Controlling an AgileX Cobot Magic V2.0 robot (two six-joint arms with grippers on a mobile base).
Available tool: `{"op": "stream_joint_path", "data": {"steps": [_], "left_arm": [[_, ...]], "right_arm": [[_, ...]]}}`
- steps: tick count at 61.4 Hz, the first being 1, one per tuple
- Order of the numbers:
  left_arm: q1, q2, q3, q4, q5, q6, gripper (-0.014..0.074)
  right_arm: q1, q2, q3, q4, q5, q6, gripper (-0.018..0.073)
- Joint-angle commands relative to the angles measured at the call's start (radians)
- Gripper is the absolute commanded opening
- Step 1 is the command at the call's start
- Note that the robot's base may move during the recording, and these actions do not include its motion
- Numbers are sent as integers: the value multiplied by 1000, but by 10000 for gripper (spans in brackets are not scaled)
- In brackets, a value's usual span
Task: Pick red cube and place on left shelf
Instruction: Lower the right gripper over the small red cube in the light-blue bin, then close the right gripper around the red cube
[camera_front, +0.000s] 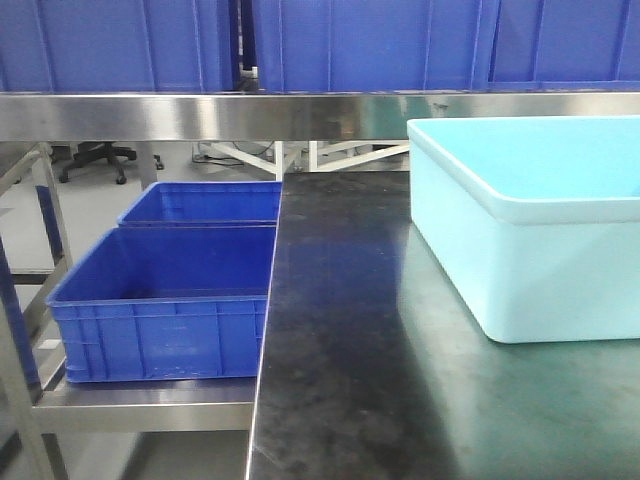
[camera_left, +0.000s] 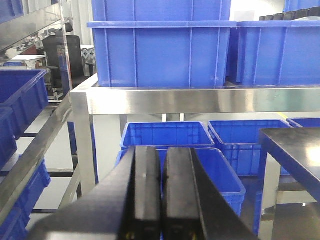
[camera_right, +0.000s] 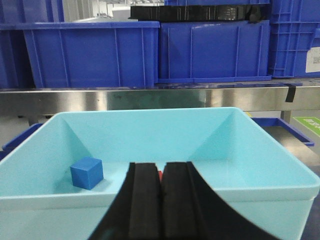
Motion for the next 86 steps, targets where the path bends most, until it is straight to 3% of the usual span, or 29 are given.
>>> {"op": "stream_joint_path", "data": {"steps": [1, 9, 31, 50, 64, 86], "left_arm": [[-1, -15, 25, 0, -83, 0, 102], [-1, -15, 25, 0, -83, 0, 102], [-1, -15, 25, 0, -83, 0, 102], [-1, -15, 25, 0, -83, 0, 102], [-1, -15, 25, 0, -83, 0, 102], [-1, -15, 25, 0, -83, 0, 102]], "right_arm": [[-1, 23, -72, -2, -69, 18, 22], [-1, 175, -181, -2, 34, 18, 22], [-1, 739, -654, -2, 56, 18, 22], [1, 1085, -1051, -2, 369, 18, 22], [1, 1254, -1175, -2, 611, 18, 22], [1, 1389, -1185, 1, 680, 17, 22]]}}
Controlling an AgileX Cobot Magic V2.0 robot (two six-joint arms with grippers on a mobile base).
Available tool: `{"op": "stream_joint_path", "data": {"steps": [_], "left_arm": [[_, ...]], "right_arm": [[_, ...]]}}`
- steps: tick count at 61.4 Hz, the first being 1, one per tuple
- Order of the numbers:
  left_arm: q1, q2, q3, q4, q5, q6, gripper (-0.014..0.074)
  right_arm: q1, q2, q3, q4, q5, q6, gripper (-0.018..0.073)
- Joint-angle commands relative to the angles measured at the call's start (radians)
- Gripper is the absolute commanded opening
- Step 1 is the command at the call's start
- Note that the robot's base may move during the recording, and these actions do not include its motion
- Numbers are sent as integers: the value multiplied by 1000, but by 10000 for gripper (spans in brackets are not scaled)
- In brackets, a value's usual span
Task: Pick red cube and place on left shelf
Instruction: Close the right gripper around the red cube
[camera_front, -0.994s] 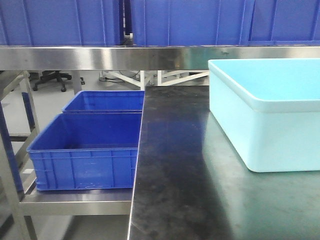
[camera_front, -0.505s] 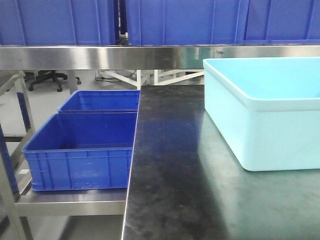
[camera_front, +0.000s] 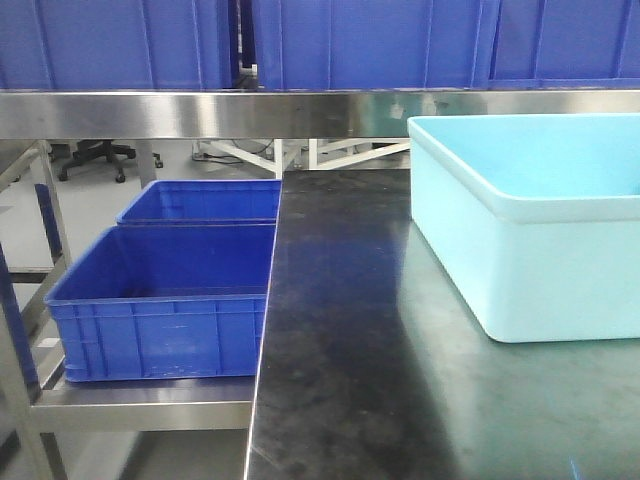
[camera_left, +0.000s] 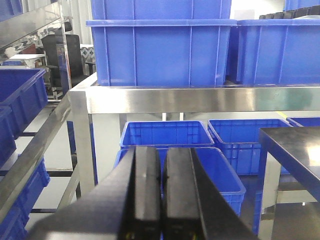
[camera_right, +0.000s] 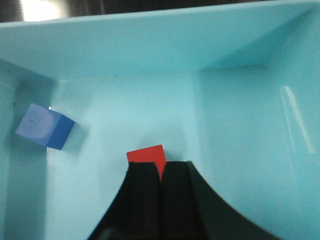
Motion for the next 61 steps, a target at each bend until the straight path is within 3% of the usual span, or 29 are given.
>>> {"op": "stream_joint_path", "data": {"steps": [1, 7, 11, 21, 24, 38, 61], "left_arm": [[-1, -15, 25, 0, -83, 0, 102], [-1, -15, 25, 0, -83, 0, 102], [-1, -15, 25, 0, -83, 0, 102], [-1, -15, 25, 0, -83, 0, 102], [-1, -15, 25, 0, -83, 0, 102], [-1, -15, 25, 0, -83, 0, 102], [-1, -15, 25, 0, -83, 0, 102]], "right_arm": [[0, -8, -42, 1, -30, -5, 22], [0, 13, -42, 1, -29, -13, 38], [5, 23, -42, 4, -30, -42, 118], [33, 51, -42, 13, -33, -83, 540], [40, 61, -42, 13, -26, -83, 596], [54, 119, -42, 13, 2, -83, 545], [54, 186, -42, 11, -12, -83, 545]]}}
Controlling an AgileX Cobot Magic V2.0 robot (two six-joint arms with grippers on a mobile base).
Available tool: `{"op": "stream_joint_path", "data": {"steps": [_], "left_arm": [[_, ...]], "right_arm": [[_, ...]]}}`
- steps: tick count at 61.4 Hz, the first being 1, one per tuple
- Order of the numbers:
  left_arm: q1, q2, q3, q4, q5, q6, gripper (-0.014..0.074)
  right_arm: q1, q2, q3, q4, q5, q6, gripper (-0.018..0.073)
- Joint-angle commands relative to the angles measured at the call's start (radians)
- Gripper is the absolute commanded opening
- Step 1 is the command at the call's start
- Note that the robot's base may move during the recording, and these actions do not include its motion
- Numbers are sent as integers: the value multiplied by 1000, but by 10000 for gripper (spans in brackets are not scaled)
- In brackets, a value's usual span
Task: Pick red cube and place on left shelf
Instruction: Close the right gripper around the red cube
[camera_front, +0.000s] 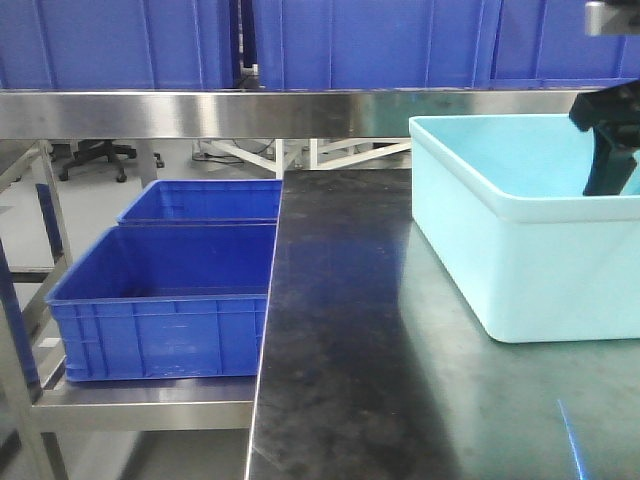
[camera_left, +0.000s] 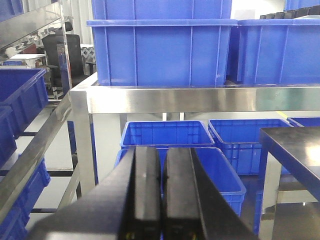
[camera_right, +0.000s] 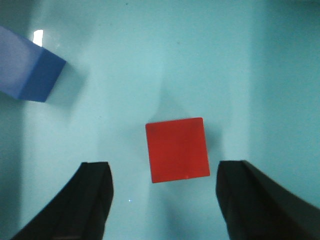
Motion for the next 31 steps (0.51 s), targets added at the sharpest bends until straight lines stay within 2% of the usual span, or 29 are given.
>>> {"op": "stream_joint_path", "data": {"steps": [1, 15, 31], "left_arm": [[-1, -15, 25, 0, -83, 0, 102], [-1, -15, 25, 0, -83, 0, 102], [-1, -15, 25, 0, -83, 0, 102]], "right_arm": [[-1, -28, -33, -4, -50, -9, 545], [-1, 4, -33, -76, -63, -9, 545], [-1, 43, -33, -78, -74, -9, 545]]}}
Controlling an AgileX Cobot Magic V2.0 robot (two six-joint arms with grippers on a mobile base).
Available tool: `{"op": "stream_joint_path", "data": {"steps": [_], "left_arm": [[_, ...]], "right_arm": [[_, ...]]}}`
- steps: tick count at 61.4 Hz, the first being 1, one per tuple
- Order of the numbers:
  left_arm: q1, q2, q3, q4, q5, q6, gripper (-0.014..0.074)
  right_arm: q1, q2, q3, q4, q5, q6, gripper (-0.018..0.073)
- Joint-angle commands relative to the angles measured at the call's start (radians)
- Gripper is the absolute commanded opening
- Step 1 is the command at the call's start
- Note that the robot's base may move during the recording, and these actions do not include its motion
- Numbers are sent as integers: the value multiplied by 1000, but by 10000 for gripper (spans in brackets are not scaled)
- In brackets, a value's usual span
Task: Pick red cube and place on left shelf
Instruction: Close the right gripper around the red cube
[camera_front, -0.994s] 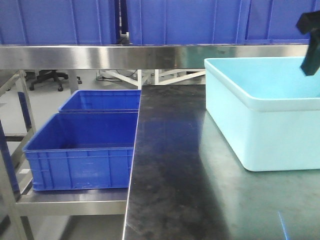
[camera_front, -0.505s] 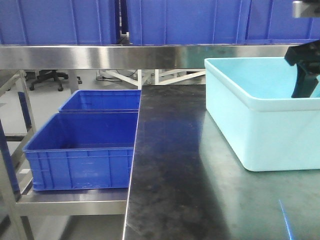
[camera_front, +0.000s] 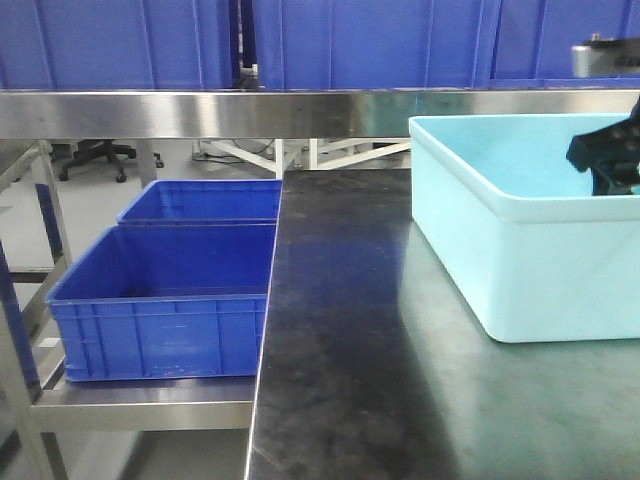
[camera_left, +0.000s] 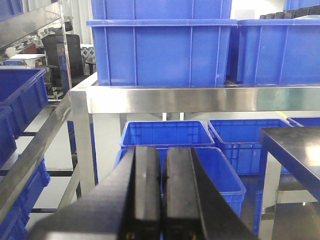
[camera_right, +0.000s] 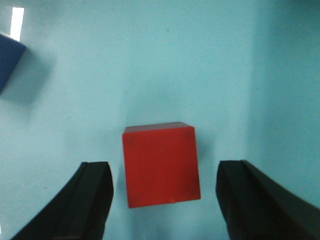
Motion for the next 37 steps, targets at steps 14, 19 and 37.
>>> {"op": "stream_joint_path", "data": {"steps": [14, 19, 37], "left_arm": [[-1, -15, 25, 0, -83, 0, 102], [-1, -15, 25, 0, -83, 0, 102], [-1, -15, 25, 0, -83, 0, 102]], "right_arm": [[-1, -31, -33, -15, -87, -9, 545], [-1, -26, -33, -15, -90, -9, 545], [-1, 6, -33, -15, -90, -9, 544]]}}
